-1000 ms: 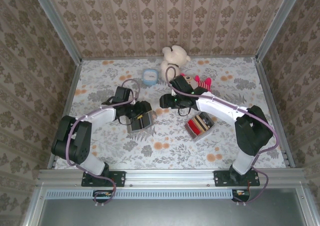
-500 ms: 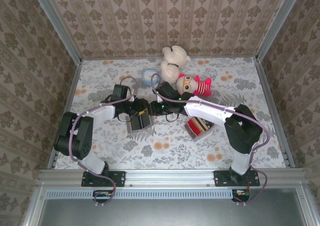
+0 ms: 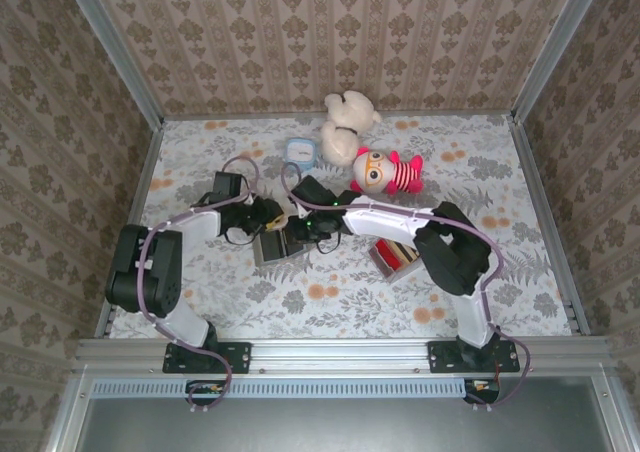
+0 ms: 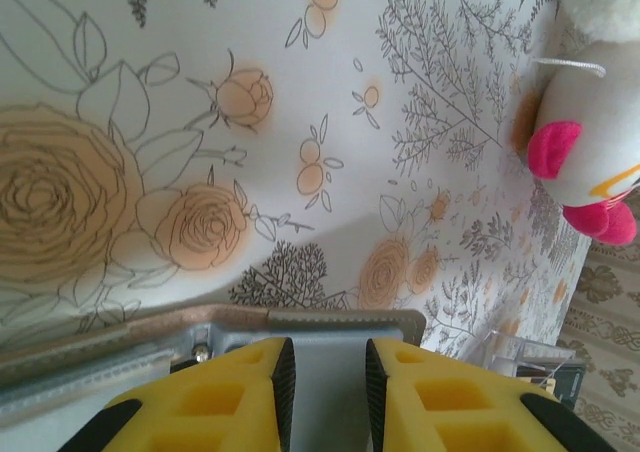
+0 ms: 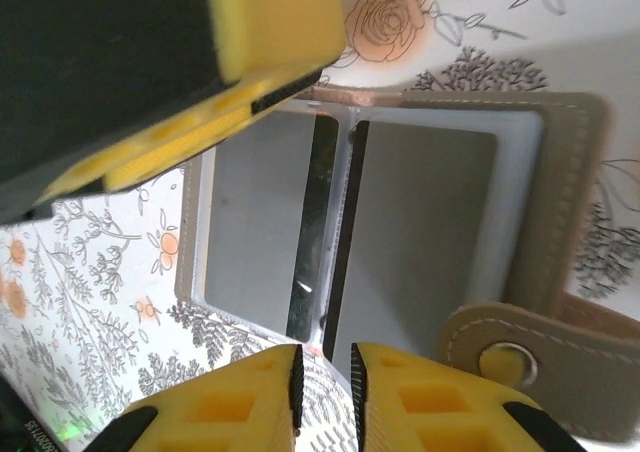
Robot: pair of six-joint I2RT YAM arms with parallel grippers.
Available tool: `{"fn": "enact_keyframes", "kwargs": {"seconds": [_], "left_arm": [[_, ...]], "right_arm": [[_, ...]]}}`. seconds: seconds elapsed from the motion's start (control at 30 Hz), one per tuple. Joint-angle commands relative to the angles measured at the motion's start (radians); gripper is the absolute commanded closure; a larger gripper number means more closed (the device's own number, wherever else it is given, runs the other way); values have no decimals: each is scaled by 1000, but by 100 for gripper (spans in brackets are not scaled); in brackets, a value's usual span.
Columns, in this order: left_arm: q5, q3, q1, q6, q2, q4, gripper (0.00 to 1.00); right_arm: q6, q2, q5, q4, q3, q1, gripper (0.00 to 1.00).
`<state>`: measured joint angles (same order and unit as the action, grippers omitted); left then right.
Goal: Take the credit cards out of the card holder
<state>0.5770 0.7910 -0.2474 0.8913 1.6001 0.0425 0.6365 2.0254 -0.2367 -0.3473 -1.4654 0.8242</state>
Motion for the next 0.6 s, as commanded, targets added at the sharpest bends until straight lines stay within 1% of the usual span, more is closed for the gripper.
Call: {"fn": "enact_keyframes", "kwargs": {"seconds": [0.0, 0.1, 0.23, 0.37, 0.57], "left_arm": [[14, -47, -11, 51, -52, 6, 72], [0, -72, -25, 34, -88, 58, 72], [-42, -117, -20, 18, -136, 93, 72], [-11, -142, -22, 8, -143, 55, 72], [38, -119, -40, -21, -79, 31, 74]], "right_arm": [[19, 38, -12, -62, -43, -4, 77], [34, 59, -33, -61, -41, -14, 77], [48, 64, -30, -61, -28, -30, 77], [53, 61, -24, -58, -21, -41, 78], [53, 53, 9, -68, -19, -43, 80]]}}
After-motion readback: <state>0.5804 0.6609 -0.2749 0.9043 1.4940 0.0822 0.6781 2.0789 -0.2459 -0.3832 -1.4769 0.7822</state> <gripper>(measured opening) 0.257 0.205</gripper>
